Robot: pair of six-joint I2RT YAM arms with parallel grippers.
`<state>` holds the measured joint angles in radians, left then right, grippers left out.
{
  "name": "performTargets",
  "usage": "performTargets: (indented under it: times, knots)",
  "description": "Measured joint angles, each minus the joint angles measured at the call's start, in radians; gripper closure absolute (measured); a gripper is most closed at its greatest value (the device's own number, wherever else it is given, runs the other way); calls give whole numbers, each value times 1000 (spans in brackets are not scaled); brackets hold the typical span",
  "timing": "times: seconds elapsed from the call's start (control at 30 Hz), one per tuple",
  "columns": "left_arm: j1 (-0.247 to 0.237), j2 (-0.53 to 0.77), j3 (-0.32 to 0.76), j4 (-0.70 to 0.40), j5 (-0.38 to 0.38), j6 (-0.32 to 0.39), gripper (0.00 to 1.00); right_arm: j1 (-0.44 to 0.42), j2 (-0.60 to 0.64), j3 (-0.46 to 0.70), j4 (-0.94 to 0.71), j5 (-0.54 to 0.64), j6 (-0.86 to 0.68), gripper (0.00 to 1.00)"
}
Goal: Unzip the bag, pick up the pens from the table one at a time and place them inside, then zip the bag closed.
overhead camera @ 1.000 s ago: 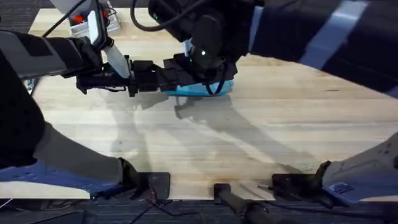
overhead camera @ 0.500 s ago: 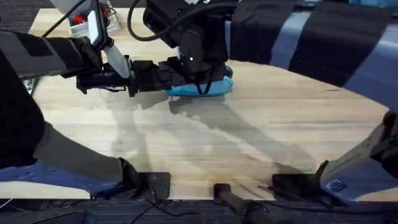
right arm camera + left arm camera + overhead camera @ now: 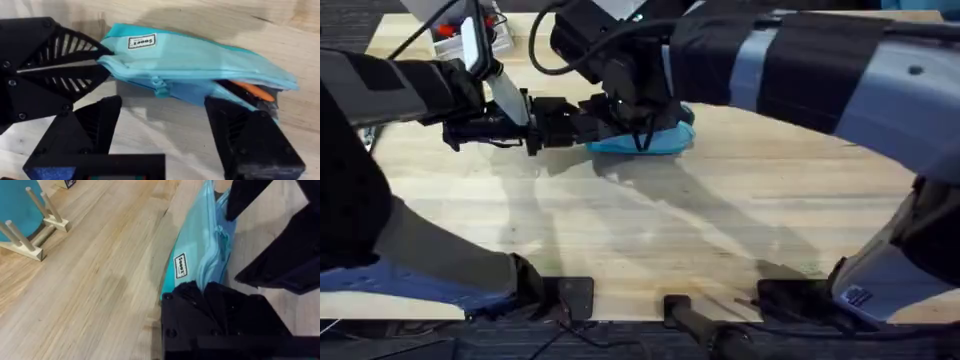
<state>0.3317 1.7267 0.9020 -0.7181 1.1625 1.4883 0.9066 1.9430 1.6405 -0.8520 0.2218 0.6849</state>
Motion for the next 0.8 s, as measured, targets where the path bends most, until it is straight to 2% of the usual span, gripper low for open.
performTargets:
  times: [0.57,0.8]
  knots:
    - [0,0,0,0,0,0,959,-2,9,0,45,57,0,19]
    - [0,0,0,0,0,0,959,-4,16,0,45,74,1,298]
